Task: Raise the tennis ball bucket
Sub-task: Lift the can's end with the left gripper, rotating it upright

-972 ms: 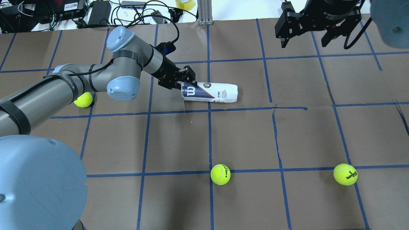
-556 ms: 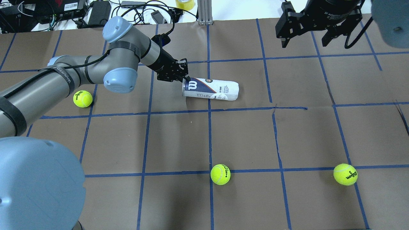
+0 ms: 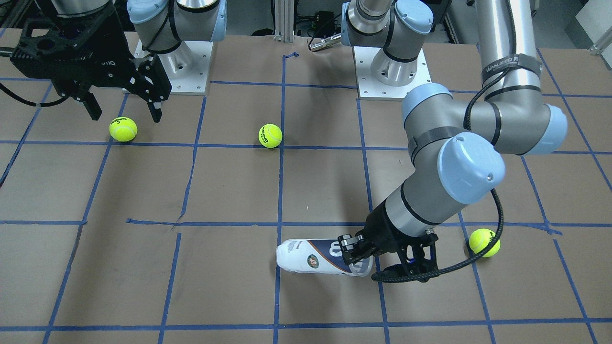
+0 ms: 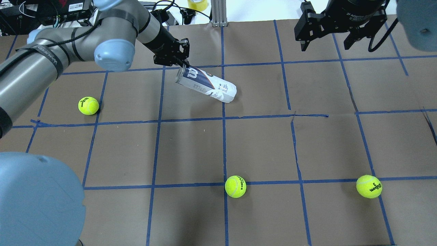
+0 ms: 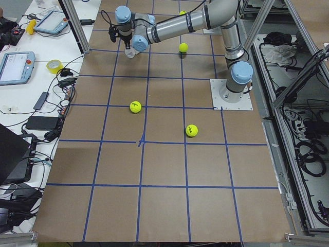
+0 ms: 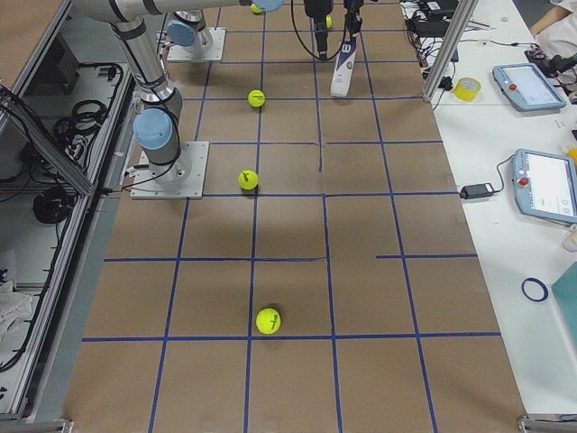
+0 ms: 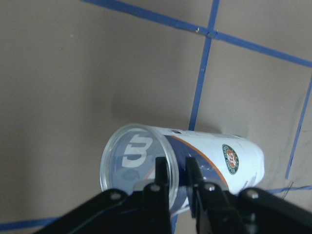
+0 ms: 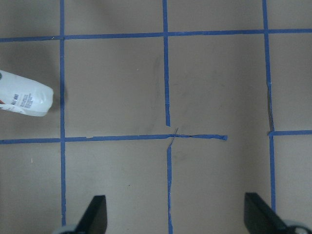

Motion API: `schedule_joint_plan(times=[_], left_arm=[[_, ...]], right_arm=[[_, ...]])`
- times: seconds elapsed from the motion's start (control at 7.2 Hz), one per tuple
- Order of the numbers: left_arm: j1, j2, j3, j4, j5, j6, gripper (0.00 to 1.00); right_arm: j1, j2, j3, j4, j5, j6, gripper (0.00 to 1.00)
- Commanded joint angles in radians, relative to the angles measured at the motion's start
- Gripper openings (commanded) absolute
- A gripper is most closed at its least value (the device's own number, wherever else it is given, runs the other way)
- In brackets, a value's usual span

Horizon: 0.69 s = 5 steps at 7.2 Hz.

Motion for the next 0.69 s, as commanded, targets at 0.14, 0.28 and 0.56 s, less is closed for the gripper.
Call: schedule_joint_plan(times=[0.14, 0.28, 0.56], left_arm=[[-0.006, -0.003, 0.123, -0.081, 0.210, 0.016, 0.00], [-0.018, 0.003, 0.121, -0.057, 0.238, 0.034, 0.00], [-0.105, -0.016, 0.100, 0.072, 0.402, 0.164, 0.00]], right_arm=[[0.000, 0.000, 0.000, 0.000, 0.001, 0.000, 1.00], [0.000, 0.000, 0.000, 0.000, 0.001, 0.000, 1.00], [0.000, 0.000, 0.000, 0.000, 0.000, 0.000, 1.00]])
